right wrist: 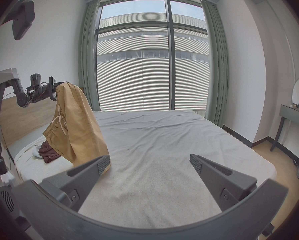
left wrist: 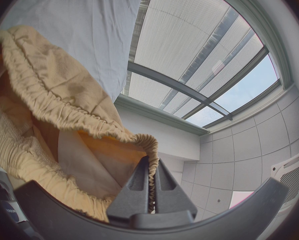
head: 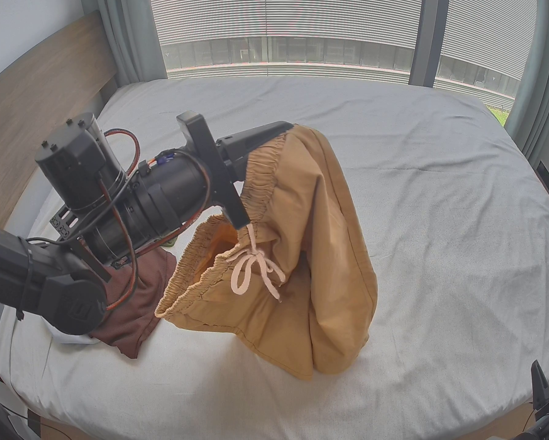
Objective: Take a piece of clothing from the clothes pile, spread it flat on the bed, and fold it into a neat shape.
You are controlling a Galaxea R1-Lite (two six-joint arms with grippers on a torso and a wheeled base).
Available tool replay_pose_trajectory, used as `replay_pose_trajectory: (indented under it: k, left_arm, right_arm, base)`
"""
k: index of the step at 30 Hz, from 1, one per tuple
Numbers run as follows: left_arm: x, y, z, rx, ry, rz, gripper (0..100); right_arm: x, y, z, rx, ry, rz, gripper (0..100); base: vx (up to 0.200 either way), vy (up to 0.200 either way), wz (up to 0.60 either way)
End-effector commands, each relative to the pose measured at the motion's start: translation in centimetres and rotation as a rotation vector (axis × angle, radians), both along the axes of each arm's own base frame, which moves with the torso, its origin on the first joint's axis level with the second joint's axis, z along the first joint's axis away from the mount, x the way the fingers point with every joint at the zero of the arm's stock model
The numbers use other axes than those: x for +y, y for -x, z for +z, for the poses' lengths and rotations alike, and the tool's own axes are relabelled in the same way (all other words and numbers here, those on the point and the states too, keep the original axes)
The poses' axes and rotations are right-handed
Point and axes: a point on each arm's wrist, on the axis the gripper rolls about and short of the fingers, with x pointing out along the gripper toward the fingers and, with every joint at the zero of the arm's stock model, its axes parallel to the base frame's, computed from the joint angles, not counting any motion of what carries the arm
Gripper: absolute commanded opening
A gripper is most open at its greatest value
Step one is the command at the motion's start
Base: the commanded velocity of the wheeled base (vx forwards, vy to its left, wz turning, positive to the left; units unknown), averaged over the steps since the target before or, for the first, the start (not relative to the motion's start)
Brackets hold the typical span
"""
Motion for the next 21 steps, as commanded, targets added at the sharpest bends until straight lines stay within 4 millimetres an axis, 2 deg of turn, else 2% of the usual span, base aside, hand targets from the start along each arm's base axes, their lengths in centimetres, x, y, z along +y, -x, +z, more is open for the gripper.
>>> replay_pose_trajectory:
  k: [1,21]
  left_arm:
    - [-1.2,-0.1,-0.4,0.004,-0.005,-0.032,0]
    - [-6.5,1.5,1.8,-0.071,0.088,-0.182,0]
  right_arm:
    - [0.0,0.0,-0.5,0.005,0.0,0.0,100]
    - [0.0,0.0,-0.5,0.005,0.0,-0.003,100]
  base:
    - [0.0,0.0,0.0]
    - [0.0,0.0,0.0]
